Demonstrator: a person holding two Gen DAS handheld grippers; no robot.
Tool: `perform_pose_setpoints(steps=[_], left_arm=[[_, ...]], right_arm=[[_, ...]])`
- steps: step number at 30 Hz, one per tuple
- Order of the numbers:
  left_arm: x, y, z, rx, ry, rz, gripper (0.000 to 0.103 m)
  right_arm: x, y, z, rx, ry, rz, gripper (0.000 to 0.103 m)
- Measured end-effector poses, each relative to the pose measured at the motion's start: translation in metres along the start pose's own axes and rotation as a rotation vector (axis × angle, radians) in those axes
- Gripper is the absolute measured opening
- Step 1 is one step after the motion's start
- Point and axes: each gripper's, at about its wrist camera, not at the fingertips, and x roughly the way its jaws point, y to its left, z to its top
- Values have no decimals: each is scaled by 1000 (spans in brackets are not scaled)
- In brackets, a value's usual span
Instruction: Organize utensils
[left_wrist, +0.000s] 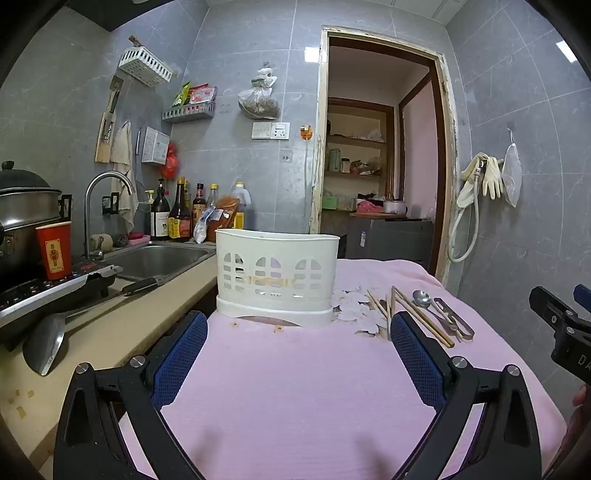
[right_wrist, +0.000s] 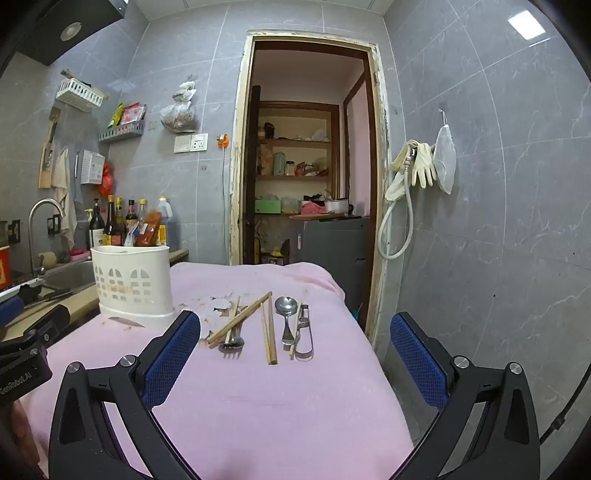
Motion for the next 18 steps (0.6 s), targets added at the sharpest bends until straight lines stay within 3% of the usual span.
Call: perform_pose_setpoints(steps=[14, 18], left_arm=[[5, -9, -5, -14, 0, 4, 97], [1, 3, -2, -26, -2, 0, 97]], right_arm=[[0, 3, -1, 0, 9, 4, 103], [-1, 0, -1, -1, 7, 4, 103]])
